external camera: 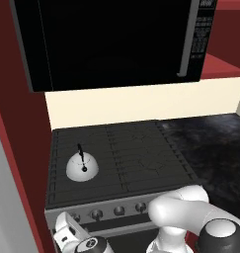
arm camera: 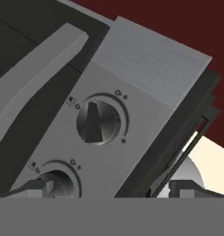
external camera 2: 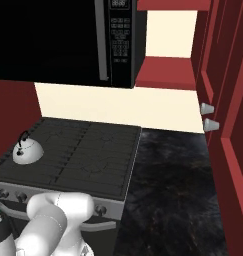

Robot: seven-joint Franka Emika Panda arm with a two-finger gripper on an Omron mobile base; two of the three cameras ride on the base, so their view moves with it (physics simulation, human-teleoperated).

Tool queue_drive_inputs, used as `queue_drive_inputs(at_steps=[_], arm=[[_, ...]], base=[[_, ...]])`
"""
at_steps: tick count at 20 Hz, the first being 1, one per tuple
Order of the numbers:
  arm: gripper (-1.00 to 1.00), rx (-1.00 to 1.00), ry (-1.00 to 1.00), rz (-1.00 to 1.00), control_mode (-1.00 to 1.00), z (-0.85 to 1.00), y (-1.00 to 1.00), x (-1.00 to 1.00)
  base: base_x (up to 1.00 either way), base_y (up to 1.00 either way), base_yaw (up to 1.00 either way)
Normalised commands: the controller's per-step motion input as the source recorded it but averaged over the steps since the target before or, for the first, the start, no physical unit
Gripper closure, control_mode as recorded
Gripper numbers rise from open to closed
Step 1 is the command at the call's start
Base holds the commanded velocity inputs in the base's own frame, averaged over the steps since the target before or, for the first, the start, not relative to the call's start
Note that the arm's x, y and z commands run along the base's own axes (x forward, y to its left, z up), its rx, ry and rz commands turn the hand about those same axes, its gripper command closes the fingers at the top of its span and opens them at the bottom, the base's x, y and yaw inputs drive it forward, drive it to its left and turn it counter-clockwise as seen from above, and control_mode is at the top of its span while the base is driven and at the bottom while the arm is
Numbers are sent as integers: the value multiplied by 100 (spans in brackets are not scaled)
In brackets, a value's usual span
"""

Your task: Lower the heat of the kettle.

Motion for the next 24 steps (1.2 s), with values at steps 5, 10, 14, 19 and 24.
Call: queue_drive_inputs(at_steps=[5,10,14,19,24], arm=[[-100,0,-15,12,-100,-3,0,7],[-100,0,-8,9,-100,-2,0,4],[-100,0,-5,5,-100,-6,0,1],[-100,0,-3,1,-100,-4,0,0],[-100,0,-3,0,-100,-8,7,0]], base=[[0,0,0],[0,0,0],[0,0,0],[0,0,0],[0,0,0]])
